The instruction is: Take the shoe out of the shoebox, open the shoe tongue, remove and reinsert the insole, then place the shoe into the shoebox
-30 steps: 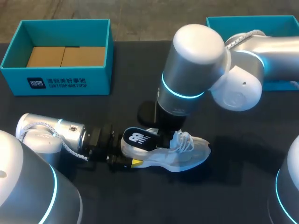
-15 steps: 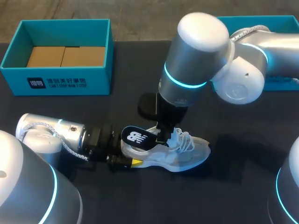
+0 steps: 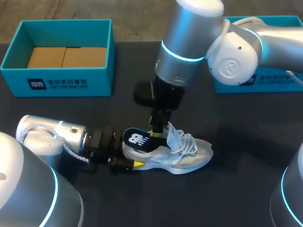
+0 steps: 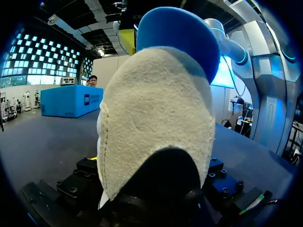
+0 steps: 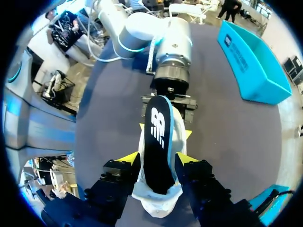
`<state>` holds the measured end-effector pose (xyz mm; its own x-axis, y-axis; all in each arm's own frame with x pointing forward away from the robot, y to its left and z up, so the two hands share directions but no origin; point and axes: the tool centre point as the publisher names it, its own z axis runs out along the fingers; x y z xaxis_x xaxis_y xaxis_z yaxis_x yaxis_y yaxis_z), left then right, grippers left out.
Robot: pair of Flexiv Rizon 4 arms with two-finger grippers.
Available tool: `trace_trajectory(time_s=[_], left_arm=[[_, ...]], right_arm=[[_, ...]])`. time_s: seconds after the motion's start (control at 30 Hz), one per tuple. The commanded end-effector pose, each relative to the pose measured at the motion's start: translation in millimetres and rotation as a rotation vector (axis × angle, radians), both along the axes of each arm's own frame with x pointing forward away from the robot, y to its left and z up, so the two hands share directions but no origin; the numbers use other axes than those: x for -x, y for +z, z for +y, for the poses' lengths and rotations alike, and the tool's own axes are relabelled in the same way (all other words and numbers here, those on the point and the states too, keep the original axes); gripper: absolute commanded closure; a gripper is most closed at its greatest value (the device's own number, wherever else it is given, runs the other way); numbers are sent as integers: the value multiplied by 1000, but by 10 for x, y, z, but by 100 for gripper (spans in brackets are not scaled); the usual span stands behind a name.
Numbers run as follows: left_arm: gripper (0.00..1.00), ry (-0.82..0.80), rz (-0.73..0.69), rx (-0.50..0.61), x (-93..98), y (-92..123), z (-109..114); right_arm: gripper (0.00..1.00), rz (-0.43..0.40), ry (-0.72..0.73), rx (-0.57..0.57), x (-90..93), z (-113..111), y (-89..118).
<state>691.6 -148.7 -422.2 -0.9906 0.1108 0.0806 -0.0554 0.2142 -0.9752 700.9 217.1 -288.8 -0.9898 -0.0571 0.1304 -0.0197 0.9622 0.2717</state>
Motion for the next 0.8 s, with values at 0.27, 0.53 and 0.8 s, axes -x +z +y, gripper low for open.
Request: trace_trajectory(time_s=[0.27,0.53,0.8], left_arm=[[100,1,0,-1,-4,-6,0],[100,1,0,-1,-4,-6,0],[100,1,0,-1,-4,-6,0]], right_arm=[[38,10,0,58,37,127,32],[53,10,0,58,37,127,32],[46,127,52,16,-163,156,-20]])
